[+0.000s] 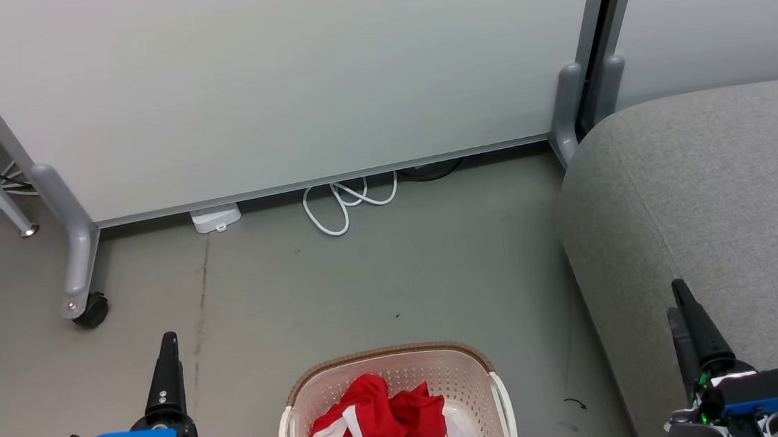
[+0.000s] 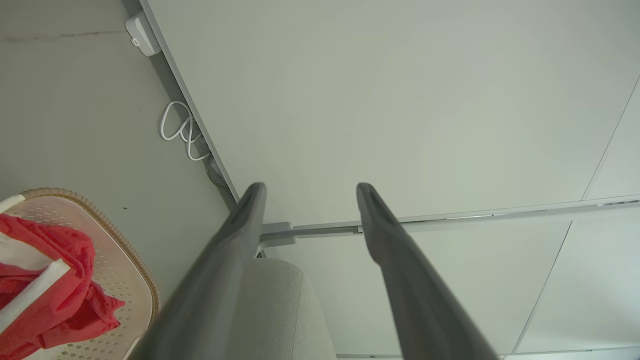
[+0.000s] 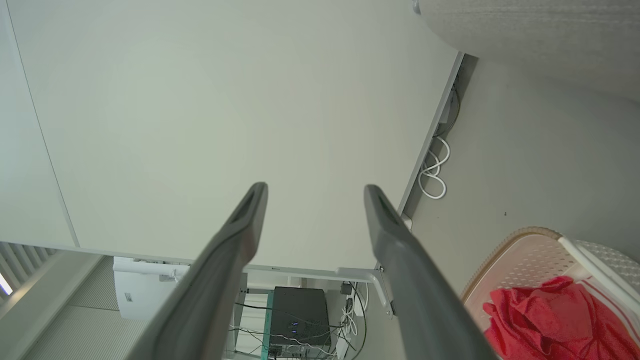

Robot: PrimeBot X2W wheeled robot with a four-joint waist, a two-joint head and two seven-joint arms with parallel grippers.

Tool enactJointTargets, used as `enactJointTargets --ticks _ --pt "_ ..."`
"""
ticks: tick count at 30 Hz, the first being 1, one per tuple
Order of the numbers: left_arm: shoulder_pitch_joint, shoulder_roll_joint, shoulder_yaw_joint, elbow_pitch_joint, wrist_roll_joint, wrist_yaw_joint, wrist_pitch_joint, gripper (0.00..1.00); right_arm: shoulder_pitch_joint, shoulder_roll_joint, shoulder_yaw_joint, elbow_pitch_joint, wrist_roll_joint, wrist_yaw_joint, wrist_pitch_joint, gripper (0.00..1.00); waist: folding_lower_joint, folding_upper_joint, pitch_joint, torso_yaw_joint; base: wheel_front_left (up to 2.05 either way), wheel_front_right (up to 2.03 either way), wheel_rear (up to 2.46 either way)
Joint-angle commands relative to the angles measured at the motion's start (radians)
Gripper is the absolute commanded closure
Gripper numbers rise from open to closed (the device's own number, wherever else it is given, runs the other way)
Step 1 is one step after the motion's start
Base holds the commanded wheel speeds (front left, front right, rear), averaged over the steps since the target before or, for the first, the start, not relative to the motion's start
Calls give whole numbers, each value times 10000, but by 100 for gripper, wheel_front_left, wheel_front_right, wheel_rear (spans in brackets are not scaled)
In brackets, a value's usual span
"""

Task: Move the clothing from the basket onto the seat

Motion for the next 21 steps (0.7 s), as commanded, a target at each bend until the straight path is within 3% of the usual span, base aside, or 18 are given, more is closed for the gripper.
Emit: enactJointTargets --ticks 1,21 --pt "-298 75 -83 -209 382 57 -120 0 -223 -45 45 -206 -526 15 -115 0 0 0 1 0 0 0 0" --pt "-357 241 -920 -144 4723 331 -907 0 -229 -64 217 -279 -5260 21 -904 0 0 0 -14 38 0 0 0"
